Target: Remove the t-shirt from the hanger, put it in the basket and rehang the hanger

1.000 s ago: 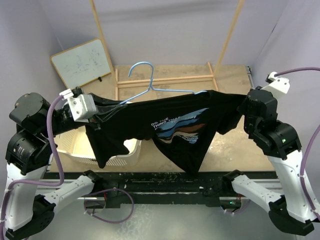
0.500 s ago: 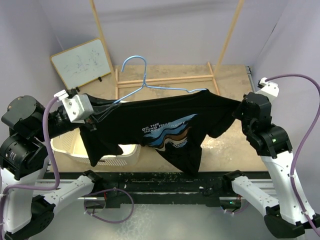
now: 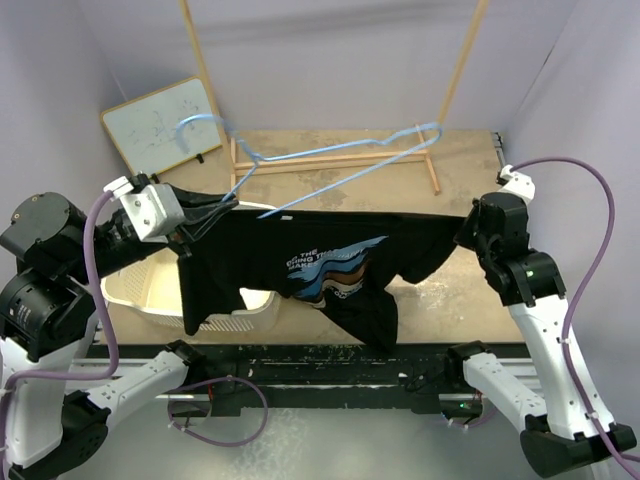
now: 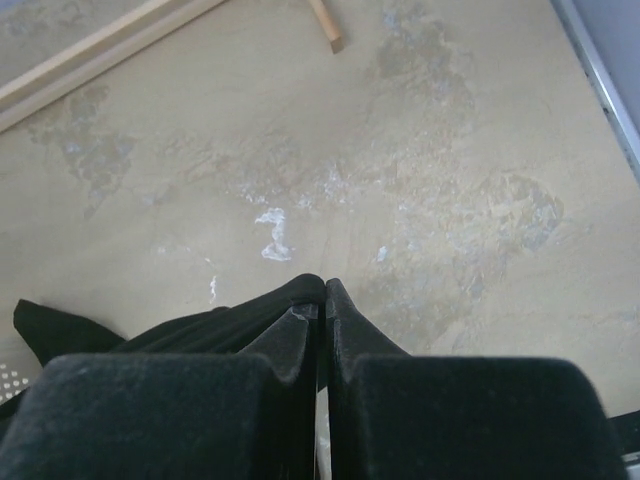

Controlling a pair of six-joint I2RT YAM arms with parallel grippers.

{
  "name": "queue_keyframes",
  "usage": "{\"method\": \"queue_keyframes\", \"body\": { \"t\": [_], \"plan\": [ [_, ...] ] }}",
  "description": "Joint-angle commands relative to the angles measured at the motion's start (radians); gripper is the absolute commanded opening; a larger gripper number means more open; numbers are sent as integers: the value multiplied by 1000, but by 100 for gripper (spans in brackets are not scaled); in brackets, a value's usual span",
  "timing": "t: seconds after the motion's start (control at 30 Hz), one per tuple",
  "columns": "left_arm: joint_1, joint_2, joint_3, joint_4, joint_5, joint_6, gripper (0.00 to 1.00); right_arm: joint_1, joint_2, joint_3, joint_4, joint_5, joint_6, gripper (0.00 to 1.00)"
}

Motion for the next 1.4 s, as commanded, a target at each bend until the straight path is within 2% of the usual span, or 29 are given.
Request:
{"method": "queue_keyframes", "body": {
  "t": [0.0,0.13,0.3,0.47,0.5,0.57,0.6,0.67,0.73,0.83,0.93,1.0,1.07,1.2,1.37],
  "plan": [
    [7,-38,60,140,-42,-13,0,-38,-14,-15,14,35,-42,0],
    [7,27,34,229,20,-91,0,-37,-22,43,7,8,-47,0],
    [7,191,8,403,120,-206,0,-38,-44,141,-13,-45,-70,0],
    [8,376,60,519,172,-252,0,-38,-102,217,-29,-200,-150,0],
    [7,413,89,507,172,-242,0,-37,-112,233,-43,-236,-161,10],
    [7,492,152,456,172,-202,0,-38,-135,262,-67,-312,-180,41],
    [7,529,186,426,170,-183,0,-37,-151,275,-71,-333,-195,50],
    [6,604,249,328,175,-138,0,-38,-181,314,-74,-425,-223,59],
    [2,679,309,220,177,-94,0,-38,-199,354,-87,-539,-242,60],
    [-45,737,319,98,89,-12,0,-37,-207,418,-97,-764,-274,60],
    [-150,737,233,28,-94,75,0,-38,-200,464,-85,-991,-301,62],
    [-229,740,184,-28,-216,131,0,-38,-185,488,-69,-1090,-302,63],
    [-302,739,130,-67,-311,161,0,-38,-170,504,-51,-1125,-291,63],
    [-459,718,16,-83,-477,198,0,-38,-132,511,-39,-1065,-286,63],
    [-527,697,-32,-77,-518,193,0,-38,-71,505,-86,-1005,-315,61]
  ]
}}
